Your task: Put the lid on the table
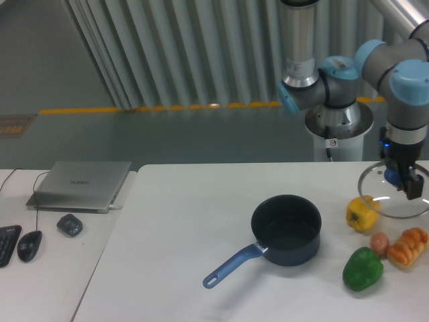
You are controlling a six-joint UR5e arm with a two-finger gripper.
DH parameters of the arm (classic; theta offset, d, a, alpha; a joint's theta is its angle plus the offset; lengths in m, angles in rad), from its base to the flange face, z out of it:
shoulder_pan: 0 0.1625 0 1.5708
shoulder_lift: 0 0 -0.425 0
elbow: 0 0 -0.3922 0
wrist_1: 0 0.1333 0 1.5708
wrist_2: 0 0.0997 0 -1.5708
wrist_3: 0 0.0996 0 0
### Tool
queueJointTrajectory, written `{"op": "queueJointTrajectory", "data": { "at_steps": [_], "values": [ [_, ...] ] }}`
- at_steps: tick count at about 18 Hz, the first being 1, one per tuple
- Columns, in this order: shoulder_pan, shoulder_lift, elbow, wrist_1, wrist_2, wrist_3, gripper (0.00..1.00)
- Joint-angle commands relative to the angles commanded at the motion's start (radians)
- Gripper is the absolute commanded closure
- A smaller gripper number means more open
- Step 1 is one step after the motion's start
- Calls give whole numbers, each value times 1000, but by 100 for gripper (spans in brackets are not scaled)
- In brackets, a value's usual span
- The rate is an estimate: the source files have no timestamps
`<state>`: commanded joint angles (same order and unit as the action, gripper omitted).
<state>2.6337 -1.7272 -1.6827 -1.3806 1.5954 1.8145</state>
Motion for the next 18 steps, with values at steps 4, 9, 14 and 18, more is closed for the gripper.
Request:
{"op": "queueJointTrajectory", "data": {
  "at_steps": [4, 9, 14, 18],
  "values": [
    [40, -15, -8, 6, 0, 49, 63],
    [71, -81, 0, 34, 1, 89, 63],
    [81, -104, 0, 35, 6, 117, 63],
    [123, -123, 3, 41, 2, 197, 63]
  ]
}}
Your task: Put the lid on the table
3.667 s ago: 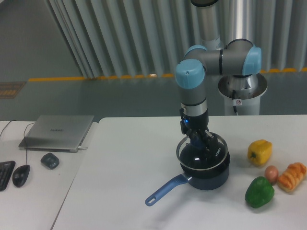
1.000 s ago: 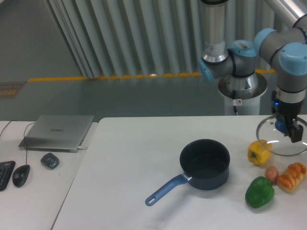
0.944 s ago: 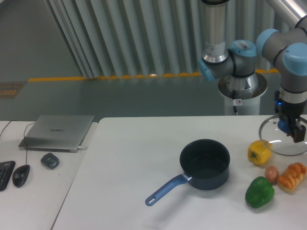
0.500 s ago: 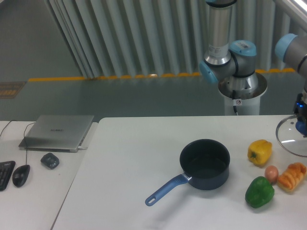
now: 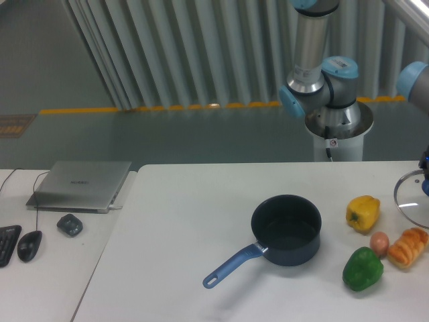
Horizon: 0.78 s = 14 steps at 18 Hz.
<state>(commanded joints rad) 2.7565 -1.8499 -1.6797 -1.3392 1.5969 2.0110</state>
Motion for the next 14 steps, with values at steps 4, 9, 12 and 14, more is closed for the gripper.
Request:
{"op": "queueJointTrajectory", "data": {
  "at_steps": [4, 9, 12, 14],
  "values": [
    [0, -14, 5, 3, 2, 2, 63],
    [-2, -41, -3, 52, 0, 0, 63],
    [-6, -57, -3, 75, 2, 2, 59],
    [-9, -57, -3, 78, 0, 2, 59]
  ]
}}
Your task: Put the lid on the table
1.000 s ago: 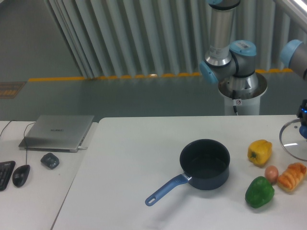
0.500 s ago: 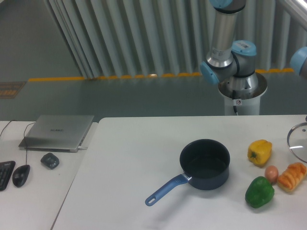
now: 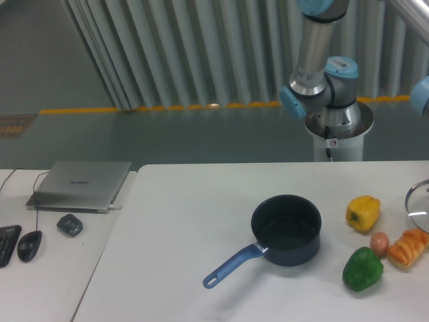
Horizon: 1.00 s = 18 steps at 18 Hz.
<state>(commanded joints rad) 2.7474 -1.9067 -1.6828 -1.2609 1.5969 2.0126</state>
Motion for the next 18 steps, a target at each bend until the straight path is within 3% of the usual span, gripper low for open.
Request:
{"op": "queueJointTrajectory", "data": {
  "at_steps": [6, 12, 14, 18],
  "values": [
    [-5, -11, -5, 3, 2, 38, 59],
    [-5, -21, -8, 44, 0, 74, 58],
    [-3, -28, -2, 46, 2, 75, 46],
    [-2, -26, -2, 72, 18, 170, 52]
  ]
}}
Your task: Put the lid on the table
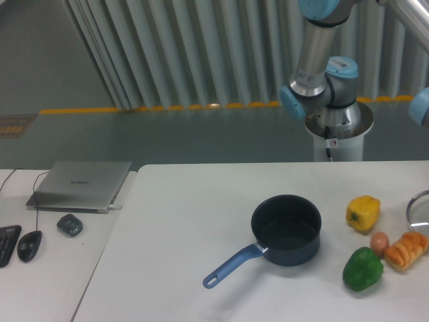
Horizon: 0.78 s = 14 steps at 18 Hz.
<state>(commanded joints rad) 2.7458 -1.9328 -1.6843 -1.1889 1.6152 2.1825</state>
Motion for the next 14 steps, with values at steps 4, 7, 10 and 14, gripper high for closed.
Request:
{"op": "queueJointTrajectory", "data": {
  "at_steps": [4, 7, 10, 14],
  "values": [
    [2, 3, 2, -1, 0, -12, 45],
    [0, 3, 20, -1, -3, -41, 0],
    [-3, 3, 37, -3, -5, -43, 0],
    [-15, 11, 37, -1, -6, -43, 0]
  ]
}}
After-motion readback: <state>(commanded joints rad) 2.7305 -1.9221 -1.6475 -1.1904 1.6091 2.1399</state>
